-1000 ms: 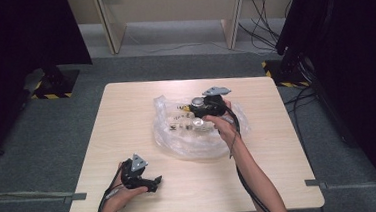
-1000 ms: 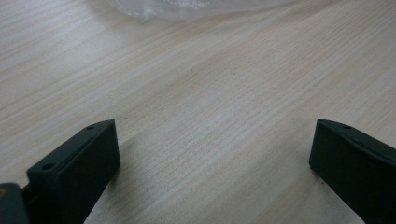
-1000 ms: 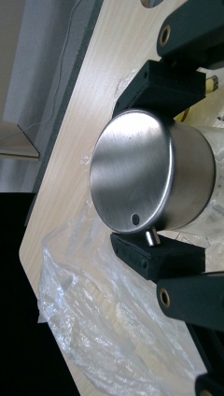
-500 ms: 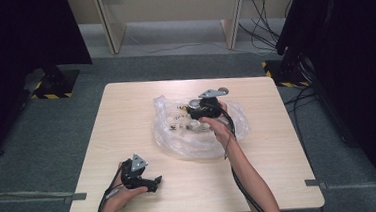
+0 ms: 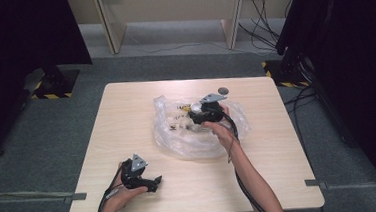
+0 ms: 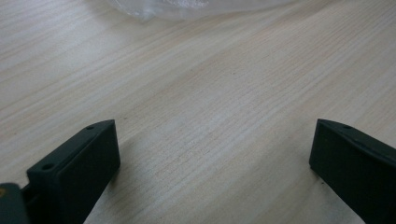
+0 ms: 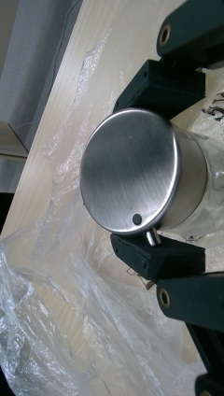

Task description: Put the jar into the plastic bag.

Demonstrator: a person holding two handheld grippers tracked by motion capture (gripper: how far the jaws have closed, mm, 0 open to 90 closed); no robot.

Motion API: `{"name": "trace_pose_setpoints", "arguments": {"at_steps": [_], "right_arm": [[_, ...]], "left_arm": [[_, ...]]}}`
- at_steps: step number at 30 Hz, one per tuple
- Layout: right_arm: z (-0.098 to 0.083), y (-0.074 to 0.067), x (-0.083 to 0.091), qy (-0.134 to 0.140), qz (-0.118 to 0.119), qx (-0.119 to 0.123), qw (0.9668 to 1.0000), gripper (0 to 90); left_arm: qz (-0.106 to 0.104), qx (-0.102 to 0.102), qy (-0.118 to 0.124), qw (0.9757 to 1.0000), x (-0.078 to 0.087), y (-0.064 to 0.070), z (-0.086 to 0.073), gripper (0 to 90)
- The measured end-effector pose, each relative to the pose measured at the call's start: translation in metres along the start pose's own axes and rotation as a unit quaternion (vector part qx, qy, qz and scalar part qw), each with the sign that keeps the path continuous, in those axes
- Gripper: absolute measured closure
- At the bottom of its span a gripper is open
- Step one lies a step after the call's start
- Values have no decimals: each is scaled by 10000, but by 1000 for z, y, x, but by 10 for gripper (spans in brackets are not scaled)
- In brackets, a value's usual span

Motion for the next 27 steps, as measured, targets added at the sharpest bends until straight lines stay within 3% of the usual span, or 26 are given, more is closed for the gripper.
{"name": "trace_pose_setpoints", "arguments": {"at_steps": [4,13,20,27], "right_arm": [[2,-1,3,33,53,-139,9999,324],[14,-3,18,83,154,-119,9998,191],[15,-8,25,55,177,-20,9998,145],[16,-12,30,101,214,-96,9997,108]], "left_arm": [[-1,-2,-3,10000,0,0,0,11],[0,1,-1,10000,0,0,0,11],[-1,1,0,10000,0,0,0,11],[-1,-2,0,10000,0,0,0,11]]}}
Point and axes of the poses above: each handheld gripper's, and its own axes: x roughly backward along the jaws, z roughly out of its top, y roughly to its right, the point moved 10 cm from there along -x, roughly forward along the jaws, and after that the axes turned 14 degrees about x, right-handed, at the moved point
